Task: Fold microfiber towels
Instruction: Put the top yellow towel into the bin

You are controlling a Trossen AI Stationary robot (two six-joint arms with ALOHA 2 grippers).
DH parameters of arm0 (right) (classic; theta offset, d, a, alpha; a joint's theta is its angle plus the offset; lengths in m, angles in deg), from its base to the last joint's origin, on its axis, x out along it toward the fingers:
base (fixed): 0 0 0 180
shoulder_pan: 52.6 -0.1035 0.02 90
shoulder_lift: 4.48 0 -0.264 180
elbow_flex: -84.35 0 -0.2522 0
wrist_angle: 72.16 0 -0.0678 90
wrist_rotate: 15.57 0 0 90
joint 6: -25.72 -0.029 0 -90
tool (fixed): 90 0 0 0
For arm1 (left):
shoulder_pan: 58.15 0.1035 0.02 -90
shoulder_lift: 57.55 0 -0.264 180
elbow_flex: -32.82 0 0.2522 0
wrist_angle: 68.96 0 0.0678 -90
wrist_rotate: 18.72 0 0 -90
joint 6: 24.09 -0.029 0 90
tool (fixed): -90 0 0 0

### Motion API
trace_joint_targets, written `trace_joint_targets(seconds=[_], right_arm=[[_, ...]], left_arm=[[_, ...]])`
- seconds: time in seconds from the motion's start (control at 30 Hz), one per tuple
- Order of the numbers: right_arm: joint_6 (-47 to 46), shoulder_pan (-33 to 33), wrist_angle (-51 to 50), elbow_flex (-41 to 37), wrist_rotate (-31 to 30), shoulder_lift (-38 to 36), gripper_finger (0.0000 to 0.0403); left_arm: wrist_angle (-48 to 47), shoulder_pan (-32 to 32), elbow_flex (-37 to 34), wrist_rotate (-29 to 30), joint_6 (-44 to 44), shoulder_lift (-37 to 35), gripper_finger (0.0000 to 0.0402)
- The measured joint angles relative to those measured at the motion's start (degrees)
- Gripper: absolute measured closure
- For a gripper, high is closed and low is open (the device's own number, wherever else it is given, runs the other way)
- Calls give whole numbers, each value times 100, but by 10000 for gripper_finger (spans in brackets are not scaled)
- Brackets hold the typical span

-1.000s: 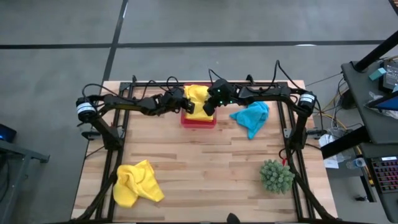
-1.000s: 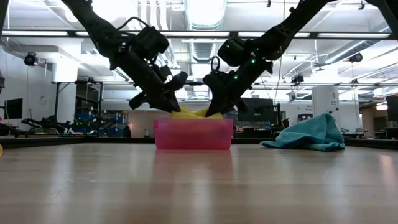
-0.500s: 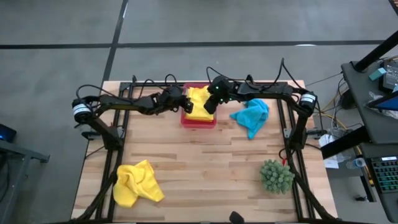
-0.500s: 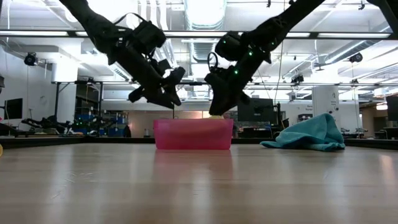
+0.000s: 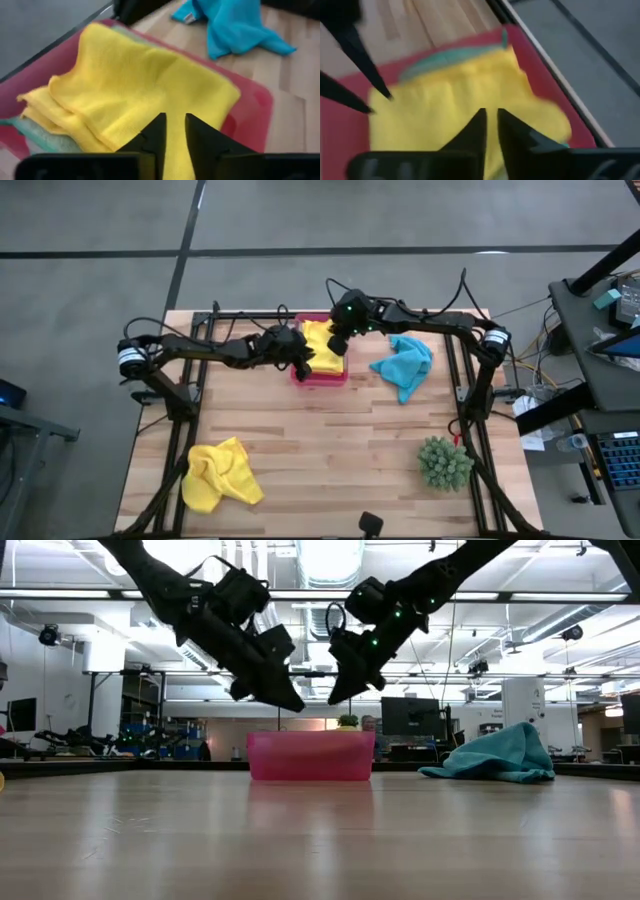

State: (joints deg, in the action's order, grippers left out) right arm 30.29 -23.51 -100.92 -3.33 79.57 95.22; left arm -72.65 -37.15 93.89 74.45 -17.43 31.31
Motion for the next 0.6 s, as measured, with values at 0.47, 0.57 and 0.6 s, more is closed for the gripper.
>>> trace_joint_targets(seconds=[0.47,0.57,0.6], right_arm=[[-59,391,438,-50,-364,909,394],[20,404,438,-61,-369,911,394],[54,403,439,-62,-368,906,394]], left_arm=[[-47,8,-9,-14,39,730,400],[-73,4,-9,-16,39,731,400],[-72,4,-9,-19,42,724,400]])
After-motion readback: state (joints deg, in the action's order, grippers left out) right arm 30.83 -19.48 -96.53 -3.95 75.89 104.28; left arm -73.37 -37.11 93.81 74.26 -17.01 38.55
